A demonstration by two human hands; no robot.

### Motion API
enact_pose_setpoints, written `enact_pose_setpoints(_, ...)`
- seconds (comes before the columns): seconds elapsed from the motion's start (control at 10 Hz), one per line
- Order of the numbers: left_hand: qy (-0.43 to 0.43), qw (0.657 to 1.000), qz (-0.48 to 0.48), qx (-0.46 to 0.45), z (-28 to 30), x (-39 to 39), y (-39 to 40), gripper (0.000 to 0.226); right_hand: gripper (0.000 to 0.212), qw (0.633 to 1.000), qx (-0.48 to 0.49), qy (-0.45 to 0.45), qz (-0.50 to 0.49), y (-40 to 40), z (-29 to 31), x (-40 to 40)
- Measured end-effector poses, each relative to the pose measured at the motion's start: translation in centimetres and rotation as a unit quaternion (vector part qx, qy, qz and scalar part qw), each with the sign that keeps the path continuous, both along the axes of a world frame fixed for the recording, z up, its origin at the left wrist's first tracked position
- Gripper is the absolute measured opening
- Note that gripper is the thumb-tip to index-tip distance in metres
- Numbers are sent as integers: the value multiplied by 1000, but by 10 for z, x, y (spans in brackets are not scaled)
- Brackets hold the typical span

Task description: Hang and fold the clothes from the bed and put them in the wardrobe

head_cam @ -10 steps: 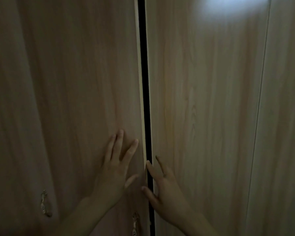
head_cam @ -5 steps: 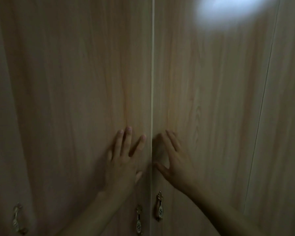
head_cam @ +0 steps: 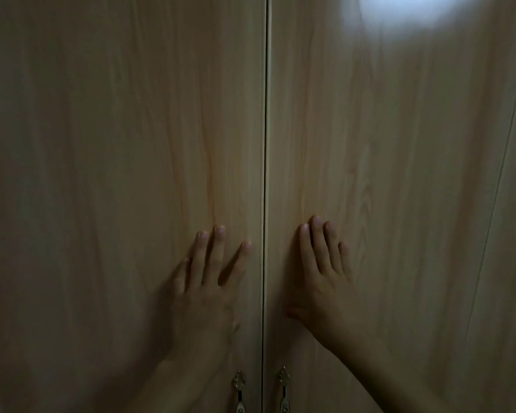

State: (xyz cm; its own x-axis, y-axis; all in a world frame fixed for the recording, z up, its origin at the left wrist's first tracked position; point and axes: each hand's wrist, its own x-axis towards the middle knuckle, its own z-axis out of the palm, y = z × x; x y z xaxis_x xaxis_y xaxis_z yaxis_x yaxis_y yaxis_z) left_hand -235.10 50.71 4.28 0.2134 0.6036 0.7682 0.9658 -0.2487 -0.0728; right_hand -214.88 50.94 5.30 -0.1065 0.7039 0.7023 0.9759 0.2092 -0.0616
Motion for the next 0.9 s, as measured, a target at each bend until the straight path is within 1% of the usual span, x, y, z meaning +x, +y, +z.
enact_pose_setpoints(0.1,5,1000,5,-8,2,0,-2,153,155,1000,-4,-5,0,-2,1,-1)
enact_pose_setpoints(0.3,-14,1000,13,-23,4,4,-6,153,156,1000,-5,-2,-1,-5,4,1)
enact_pose_setpoints(0.4,-9,998,18,-51,7,1,-7,155,155,999,-32,-8,-9,-10,9,0)
enact_pose_setpoints(0.5,21,995,38,-87,15,-1,-16,152,142,998,-48,-29,3,-26,21,0)
enact_pose_setpoints(0.6,37,992,32,-116,23,1,-29,133,118,996,-76,-10,38,-50,38,4)
enact_pose_setpoints(0.7,-3,988,-28,-155,32,-4,-43,113,95,989,-125,39,61,-75,42,4)
enact_pose_setpoints(0.8,-83,973,-88,-195,34,-9,-58,95,89,984,-158,65,51,-97,32,4)
enact_pose_setpoints(0.9,-127,961,-85,-229,26,-11,-76,86,86,984,-171,52,21,-121,24,2)
